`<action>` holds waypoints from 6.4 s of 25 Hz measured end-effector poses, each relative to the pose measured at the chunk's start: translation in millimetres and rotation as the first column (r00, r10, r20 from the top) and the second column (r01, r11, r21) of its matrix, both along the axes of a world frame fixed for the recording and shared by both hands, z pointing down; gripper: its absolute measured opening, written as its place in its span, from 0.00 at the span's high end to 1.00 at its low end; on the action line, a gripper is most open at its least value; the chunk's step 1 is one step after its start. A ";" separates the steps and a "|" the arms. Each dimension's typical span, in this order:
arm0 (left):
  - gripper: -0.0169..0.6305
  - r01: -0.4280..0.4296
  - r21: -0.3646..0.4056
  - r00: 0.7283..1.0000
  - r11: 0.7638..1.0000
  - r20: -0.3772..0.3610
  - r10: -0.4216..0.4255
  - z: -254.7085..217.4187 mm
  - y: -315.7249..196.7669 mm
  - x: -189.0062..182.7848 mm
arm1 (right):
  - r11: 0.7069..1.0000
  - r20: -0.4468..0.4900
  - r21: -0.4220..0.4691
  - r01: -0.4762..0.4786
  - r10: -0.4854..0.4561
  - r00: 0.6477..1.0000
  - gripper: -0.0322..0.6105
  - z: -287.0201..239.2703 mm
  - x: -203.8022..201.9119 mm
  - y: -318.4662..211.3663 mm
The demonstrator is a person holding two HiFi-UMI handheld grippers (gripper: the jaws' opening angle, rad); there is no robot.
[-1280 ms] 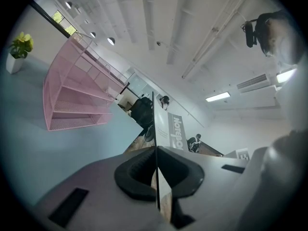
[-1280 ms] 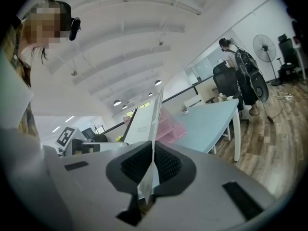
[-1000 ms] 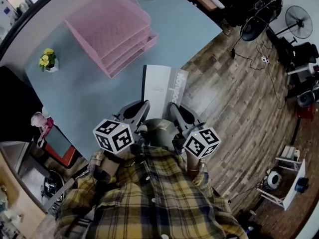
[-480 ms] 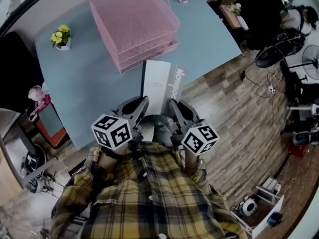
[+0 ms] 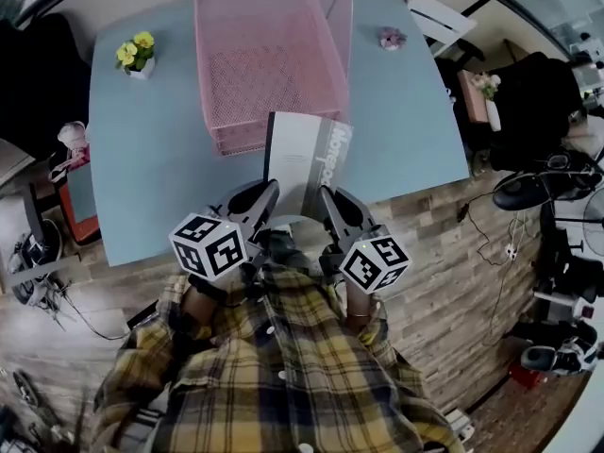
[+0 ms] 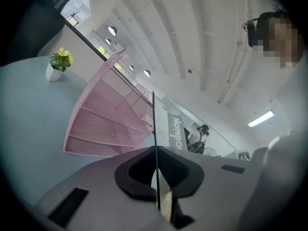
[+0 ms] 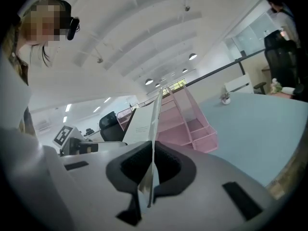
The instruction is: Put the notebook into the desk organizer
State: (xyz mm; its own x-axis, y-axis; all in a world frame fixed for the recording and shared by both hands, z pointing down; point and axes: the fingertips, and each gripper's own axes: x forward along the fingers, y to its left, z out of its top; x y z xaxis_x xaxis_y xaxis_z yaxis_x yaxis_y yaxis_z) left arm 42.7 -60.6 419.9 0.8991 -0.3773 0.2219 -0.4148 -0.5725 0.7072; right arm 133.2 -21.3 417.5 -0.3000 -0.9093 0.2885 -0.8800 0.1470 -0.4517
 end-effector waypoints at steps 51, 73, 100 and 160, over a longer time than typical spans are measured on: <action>0.97 0.339 -0.094 0.940 0.936 0.077 -0.333 36.0 11.5 -16.7 | 0.917 0.048 -0.090 0.390 -0.387 0.921 0.93 41.4 -10.5 -24.4; 0.97 0.308 -0.165 0.951 0.937 0.039 -0.306 47.9 -33.3 -17.7 | 0.895 0.050 -0.093 0.435 -0.432 0.900 0.92 51.7 -11.4 -68.2; 0.97 0.320 -0.164 0.943 0.933 -0.039 -0.330 32.3 -89.1 -14.3 | 0.879 -0.147 0.008 0.477 -0.471 0.870 0.55 35.9 -9.4 -100.1; 0.57 0.029 0.463 0.834 0.886 0.477 -0.277 24.5 -48.5 -23.0 | 0.885 -0.573 0.102 0.455 -0.322 0.754 0.39 22.9 -25.1 -96.3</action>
